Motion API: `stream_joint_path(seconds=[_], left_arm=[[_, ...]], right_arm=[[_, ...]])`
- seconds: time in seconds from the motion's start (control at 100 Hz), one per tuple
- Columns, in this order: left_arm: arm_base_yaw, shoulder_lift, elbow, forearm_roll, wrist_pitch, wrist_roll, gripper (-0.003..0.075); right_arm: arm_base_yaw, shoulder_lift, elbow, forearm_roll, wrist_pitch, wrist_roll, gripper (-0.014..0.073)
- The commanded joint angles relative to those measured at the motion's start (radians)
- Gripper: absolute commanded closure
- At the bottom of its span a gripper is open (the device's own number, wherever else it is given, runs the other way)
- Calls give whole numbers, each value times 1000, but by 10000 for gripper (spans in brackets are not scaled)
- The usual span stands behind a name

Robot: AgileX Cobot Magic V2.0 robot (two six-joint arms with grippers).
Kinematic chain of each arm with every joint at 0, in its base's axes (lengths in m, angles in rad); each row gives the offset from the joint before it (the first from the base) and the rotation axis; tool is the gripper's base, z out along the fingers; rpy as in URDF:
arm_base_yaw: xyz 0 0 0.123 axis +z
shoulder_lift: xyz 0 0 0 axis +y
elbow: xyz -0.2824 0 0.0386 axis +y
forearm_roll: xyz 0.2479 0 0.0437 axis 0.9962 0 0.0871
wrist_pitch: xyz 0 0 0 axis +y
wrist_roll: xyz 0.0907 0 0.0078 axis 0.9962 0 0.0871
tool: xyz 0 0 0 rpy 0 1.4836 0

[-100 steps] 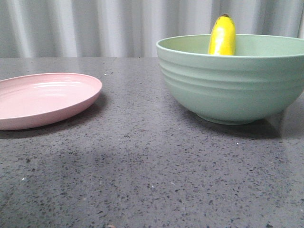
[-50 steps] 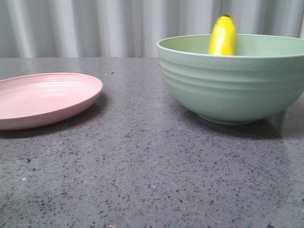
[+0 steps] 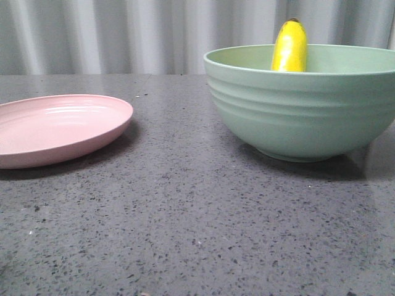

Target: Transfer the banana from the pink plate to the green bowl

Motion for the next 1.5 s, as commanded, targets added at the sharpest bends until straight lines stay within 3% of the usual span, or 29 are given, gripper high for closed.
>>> stream_joint_path(seconds=[0.0, 0.09, 0.24, 0.53, 0.67, 0.97, 1.2, 1.49], left_arm=[[-7, 9, -13, 4, -114, -9, 741], [12, 9, 22, 16, -214, -9, 741], [116, 9, 107, 58, -496, -9, 741], [465, 6, 104, 71, -494, -9, 741], [618, -62, 104, 76, -426, -9, 741], [866, -243, 104, 76, -110, -9, 741], [881, -238, 104, 76, 122, -9, 741], [881, -238, 104, 79, 112, -9, 741]], right_arm=[[-7, -15, -25, -11, -80, -7, 657], [-7, -15, -25, -11, -80, -7, 657], [-7, -15, -25, -11, -80, -7, 657], [-7, -15, -25, -11, -80, -7, 657], [-7, -15, -25, -11, -80, -7, 657], [-7, -15, -25, -11, -80, -7, 657], [-7, -15, -25, -11, -80, -7, 657], [-7, -15, -25, -11, -80, -7, 657]])
